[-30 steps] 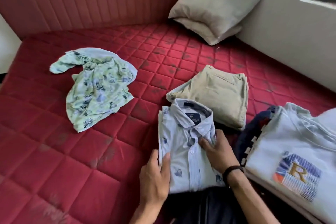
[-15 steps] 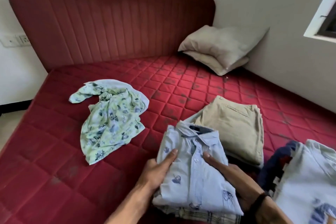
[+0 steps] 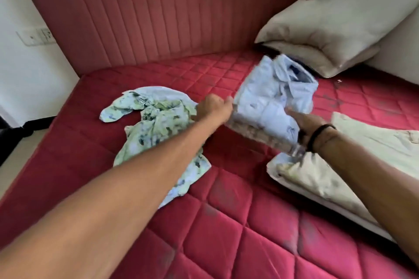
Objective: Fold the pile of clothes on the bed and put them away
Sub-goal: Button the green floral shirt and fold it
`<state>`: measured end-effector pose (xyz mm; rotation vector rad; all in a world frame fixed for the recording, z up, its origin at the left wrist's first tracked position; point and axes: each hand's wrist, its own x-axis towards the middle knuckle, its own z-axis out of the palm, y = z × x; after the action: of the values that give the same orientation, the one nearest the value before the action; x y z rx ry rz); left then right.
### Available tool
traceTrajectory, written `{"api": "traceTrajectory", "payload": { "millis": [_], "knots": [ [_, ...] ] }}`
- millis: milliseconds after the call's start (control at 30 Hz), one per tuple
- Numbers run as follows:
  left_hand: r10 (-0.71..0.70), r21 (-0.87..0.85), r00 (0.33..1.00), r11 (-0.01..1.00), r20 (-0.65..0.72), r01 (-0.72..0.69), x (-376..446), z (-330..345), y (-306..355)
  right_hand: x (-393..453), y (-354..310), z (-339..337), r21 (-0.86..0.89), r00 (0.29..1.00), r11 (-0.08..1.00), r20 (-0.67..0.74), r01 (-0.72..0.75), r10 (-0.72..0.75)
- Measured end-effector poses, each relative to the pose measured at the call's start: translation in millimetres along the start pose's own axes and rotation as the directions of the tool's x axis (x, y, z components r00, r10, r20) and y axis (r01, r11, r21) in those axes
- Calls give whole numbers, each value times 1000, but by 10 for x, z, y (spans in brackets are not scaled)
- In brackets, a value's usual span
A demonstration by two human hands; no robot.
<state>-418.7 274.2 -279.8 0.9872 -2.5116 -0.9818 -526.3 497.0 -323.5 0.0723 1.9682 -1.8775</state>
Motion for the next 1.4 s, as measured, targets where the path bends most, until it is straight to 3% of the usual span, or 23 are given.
{"api": "traceTrajectory", "payload": {
  "millis": [33, 100, 133, 233, 300, 333, 400, 433, 500, 567, 633, 667, 767, 833, 867, 933, 1000, 1033, 1067, 1100, 1133, 1233, 1400],
  "knots": [
    [-83, 256, 996, 964, 11, 77, 63, 62, -285, 239, 257, -39, -48, 999, 998, -6, -48, 48],
    [-203, 489, 978, 858, 41, 157, 36, 38, -889, 769, 754, -265, -222, 993, 972, -105, -78, 55],
    [-177, 519, 984, 844, 37, 132, -38, -33, -1187, 971, 894, -326, -318, 986, 945, -162, -79, 28],
    [56, 538, 998, 841, 22, -59, -382, -216, -1692, 859, 688, -252, -328, 952, 939, -305, -103, -2],
    [64, 463, 998, 884, 12, -63, -715, -335, -1754, 217, 359, 56, -505, 913, 863, -361, -21, -189],
    [57, 425, 998, 904, -12, -47, -912, -384, -1770, -109, 282, 201, -635, 842, 769, -378, 67, -386],
    [25, 304, 999, 953, -43, -11, -1432, -527, -1753, -946, 295, 511, -775, 705, 521, -142, 357, -695],
    [-35, 195, 999, 980, -38, 42, -1711, -621, -1772, -1318, 427, 636, -725, 692, 449, 52, 522, -720],
    [-252, -119, 966, 959, 49, 256, -2190, -730, -1844, -2080, 717, 876, -561, 762, 528, 361, 638, -537],
    [-355, -528, 887, 713, 295, 461, -2688, -949, -1913, -2802, 996, 1089, -481, 783, 651, 542, 587, -306],
    [-392, -670, 807, 454, 442, 588, -3141, -1231, -2003, -3440, 1210, 1235, -465, 761, 698, 624, 545, -178],
    [-433, -673, 776, 401, 458, 621, -3282, -1348, -2057, -3640, 1341, 1261, -477, 761, 709, 636, 519, -129],
    [-462, -733, 809, 396, 363, 554, -3644, -1728, -2262, -4118, 1682, 1344, -533, 797, 687, 594, 493, -111],
    [-359, -714, 912, 585, 197, 384, -3867, -1917, -2374, -4235, 1784, 1409, -600, 825, 574, 478, 557, -301],
    [-291, -624, 952, 728, 92, 283, -4036, -2031, -2446, -4301, 1767, 1457, -632, 768, 442, 466, 636, -440],
    [-61, -297, 998, 953, -13, 54, -4393, -2123, -2569, -4390, 1686, 1554, -604, 532, 101, 596, 791, -602],
    [39, 127, 998, 991, 39, -44, -4693, -2041, -2687, -4428, 1564, 1676, -395, 213, -238, 809, 887, -548],
    [-12, 282, 998, 959, 65, -7, -4788, -1995, -2737, -4452, 1478, 1731, -267, 82, -345, 880, 900, -468],
    [-93, 303, 995, 950, 45, 75, -4820, -1936, -2805, -4464, 1389, 1772, -189, 34, -376, 923, 907, -383],
    [-150, 237, 988, 959, -37, 154, -4831, -1933, -2830, -4492, 1240, 1822, -158, 41, -330, 941, 930, -336],
    [-184, 165, 975, 965, -123, 203, -4803, -1962, -2848, -4523, 1061, 1875, -173, 99, -201, 938, 964, -331],
    [-101, 86, 936, 987, -337, 137, -4576, -2350, -2707, -4613, 331, 1939, -262, 283, 106, 878, 959, -387],
    [6, -171, 840, 978, -543, -117, -3784, -3670, -2089, -4789, -1139, 1874, -229, 237, 85, 792, 970, -563]
  ]
}}
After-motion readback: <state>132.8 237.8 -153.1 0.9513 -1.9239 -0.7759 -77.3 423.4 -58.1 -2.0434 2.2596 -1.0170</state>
